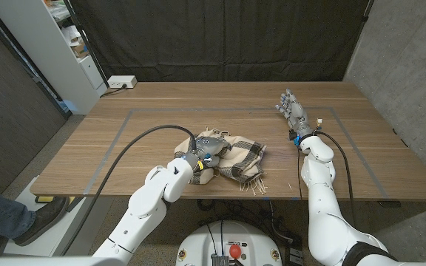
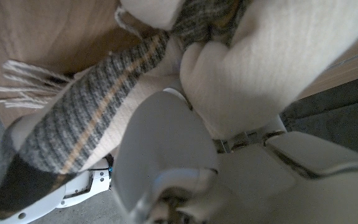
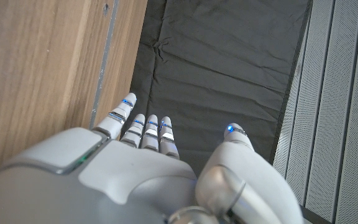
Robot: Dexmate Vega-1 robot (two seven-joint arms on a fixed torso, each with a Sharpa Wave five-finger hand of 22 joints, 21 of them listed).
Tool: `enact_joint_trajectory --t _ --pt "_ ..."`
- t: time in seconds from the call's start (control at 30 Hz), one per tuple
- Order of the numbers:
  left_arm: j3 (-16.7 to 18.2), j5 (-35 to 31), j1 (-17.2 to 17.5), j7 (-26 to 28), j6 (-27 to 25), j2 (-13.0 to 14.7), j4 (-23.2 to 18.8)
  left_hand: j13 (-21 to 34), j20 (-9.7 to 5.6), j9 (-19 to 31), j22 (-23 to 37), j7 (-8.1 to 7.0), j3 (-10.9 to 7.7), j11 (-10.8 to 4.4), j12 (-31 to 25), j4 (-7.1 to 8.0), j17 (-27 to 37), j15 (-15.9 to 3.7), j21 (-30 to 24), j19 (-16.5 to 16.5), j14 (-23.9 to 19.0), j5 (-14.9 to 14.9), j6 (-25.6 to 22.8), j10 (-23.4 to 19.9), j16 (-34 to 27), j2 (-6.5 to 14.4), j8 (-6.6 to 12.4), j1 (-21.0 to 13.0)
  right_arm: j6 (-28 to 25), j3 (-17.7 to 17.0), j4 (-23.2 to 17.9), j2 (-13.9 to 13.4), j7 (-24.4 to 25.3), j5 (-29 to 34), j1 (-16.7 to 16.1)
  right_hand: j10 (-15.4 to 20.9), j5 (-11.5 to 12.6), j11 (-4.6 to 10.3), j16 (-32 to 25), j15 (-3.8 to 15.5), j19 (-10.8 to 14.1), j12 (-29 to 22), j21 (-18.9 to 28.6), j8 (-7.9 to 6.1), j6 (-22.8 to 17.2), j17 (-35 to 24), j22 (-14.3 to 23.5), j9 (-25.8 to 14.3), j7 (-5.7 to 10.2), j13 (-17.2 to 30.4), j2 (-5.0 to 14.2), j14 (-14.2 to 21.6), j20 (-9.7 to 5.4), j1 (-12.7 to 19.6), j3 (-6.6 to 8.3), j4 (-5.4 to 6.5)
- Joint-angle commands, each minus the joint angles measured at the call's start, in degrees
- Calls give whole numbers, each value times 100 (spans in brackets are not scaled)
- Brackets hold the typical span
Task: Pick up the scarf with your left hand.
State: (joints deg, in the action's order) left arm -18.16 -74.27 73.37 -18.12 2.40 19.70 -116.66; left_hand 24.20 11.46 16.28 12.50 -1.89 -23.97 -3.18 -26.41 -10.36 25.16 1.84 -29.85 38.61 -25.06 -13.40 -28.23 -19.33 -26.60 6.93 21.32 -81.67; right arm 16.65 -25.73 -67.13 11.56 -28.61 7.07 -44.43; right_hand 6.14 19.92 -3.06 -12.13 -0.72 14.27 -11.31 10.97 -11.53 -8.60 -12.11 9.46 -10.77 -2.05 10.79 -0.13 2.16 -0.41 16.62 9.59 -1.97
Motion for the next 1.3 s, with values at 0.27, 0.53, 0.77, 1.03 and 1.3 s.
enact_joint_trajectory --t 0.27,0.53,0.77,1.03,1.3 --pt "38 44 65 140 -30 -11 -32 230 -530 184 46 115 15 -4 -191 33 219 -364 -229 496 -612 -70 -298 -200 -164 95 214 -266 -102 55 -254 54 -12 -10 -132 45 24 -15 11 -27 38 3 -5 14 -58 -13 30 -16 -12 12 15 33 30 64 -5 -37" --pt "68 65 78 167 -17 -9 -111 298 -560 232 59 121 19 -20 -231 61 264 -360 -284 469 -629 -81 -312 -225 -159 102 248 -256 -176 92 -449 93 -24 -26 -220 48 24 -13 11 -24 39 3 -5 15 -59 -14 30 -16 -14 12 17 34 32 62 -7 -39" --pt "145 150 98 203 34 -12 -222 379 -588 287 74 143 20 -2 -285 67 327 -374 -364 466 -682 -95 -326 -277 -176 106 287 -269 -198 118 -533 107 -24 -44 -259 50 24 -15 13 -28 41 2 -4 16 -58 -14 30 -16 -20 12 20 30 28 63 -9 -42" --pt "169 84 101 213 47 -20 -323 480 -618 353 94 166 31 33 -342 81 408 -375 -465 450 -739 -104 -326 -329 -199 107 328 -264 -223 132 -648 129 -31 -81 -337 51 24 -5 11 -24 41 3 -4 16 -59 -14 30 -16 -20 13 24 36 30 62 -11 -45" --pt "194 5 142 278 47 -24 -461 554 -628 400 109 177 26 34 -358 95 454 -372 -534 418 -747 -114 -354 -314 -190 123 368 -252 -236 158 -773 151 -42 -114 -405 49 24 -10 10 -18 42 5 -4 15 -63 -15 30 -16 -23 13 31 40 29 61 -13 -47"
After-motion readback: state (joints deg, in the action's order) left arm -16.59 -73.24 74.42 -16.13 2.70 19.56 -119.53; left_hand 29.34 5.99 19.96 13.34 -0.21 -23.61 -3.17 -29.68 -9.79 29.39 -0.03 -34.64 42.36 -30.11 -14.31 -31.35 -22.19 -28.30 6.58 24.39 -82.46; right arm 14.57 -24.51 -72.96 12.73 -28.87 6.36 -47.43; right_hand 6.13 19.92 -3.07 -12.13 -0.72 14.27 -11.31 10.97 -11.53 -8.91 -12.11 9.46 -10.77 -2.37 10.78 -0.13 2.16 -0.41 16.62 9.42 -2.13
